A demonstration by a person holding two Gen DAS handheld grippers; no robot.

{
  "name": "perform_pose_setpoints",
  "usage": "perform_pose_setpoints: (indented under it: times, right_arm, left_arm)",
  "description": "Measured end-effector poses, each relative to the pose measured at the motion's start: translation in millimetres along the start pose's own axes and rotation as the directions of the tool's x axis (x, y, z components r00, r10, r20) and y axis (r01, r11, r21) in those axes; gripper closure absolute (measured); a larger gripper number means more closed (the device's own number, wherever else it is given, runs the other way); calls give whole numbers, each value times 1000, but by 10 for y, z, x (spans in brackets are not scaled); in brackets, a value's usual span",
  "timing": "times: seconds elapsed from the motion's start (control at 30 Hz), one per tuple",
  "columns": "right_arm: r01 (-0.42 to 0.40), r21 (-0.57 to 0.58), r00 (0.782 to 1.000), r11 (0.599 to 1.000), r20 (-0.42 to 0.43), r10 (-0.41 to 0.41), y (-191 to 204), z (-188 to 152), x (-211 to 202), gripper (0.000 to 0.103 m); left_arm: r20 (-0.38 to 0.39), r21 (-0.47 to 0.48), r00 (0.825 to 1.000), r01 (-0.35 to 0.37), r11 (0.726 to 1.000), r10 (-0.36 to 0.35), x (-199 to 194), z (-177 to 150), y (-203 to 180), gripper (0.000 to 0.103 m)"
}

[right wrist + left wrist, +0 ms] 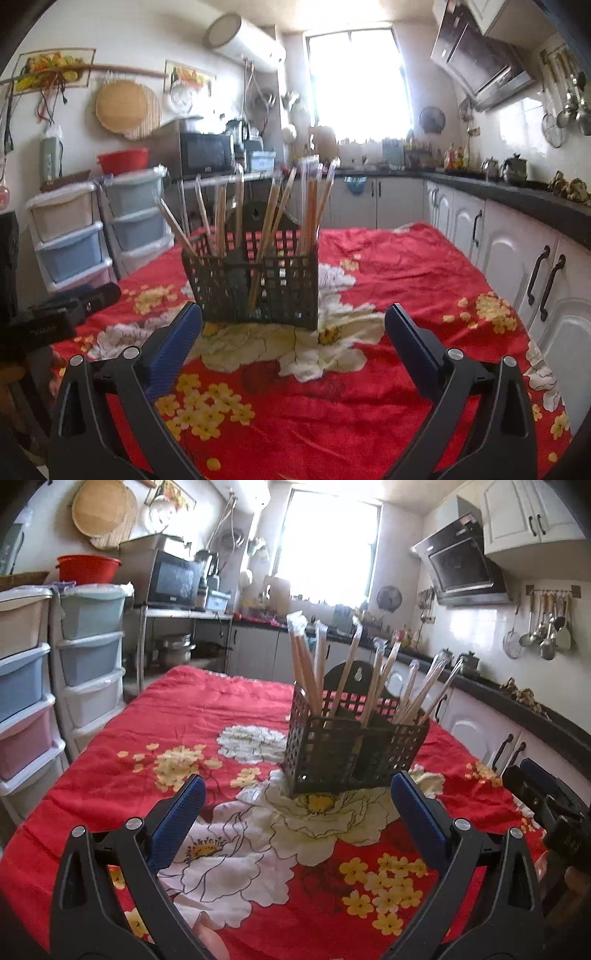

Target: Organize utensils

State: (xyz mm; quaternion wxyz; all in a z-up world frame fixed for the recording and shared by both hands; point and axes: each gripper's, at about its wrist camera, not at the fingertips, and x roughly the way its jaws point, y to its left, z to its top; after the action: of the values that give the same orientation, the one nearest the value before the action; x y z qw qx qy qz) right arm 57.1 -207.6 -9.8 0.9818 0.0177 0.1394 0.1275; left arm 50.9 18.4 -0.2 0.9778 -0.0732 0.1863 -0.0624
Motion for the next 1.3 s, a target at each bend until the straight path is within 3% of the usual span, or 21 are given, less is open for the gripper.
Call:
perform_pose_setpoints:
  times: [0.17, 0.37, 1.3]
  right_arm:
    - [30, -1, 995, 1000, 93, -30, 2, 25, -109, 6]
    - [67, 1, 987, 998, 143, -67, 10, -35, -149, 6]
    - [98, -5, 985, 995, 141, -97, 48, -136, -151, 6]
  left_arm:
    - [63, 6, 998, 17, 1000, -18, -63, -7, -42, 10]
    - [94, 18, 995, 19, 1000, -21, -74, -62, -75, 10]
    - [103, 25, 995, -5, 1000, 3, -76, -115, -97, 10]
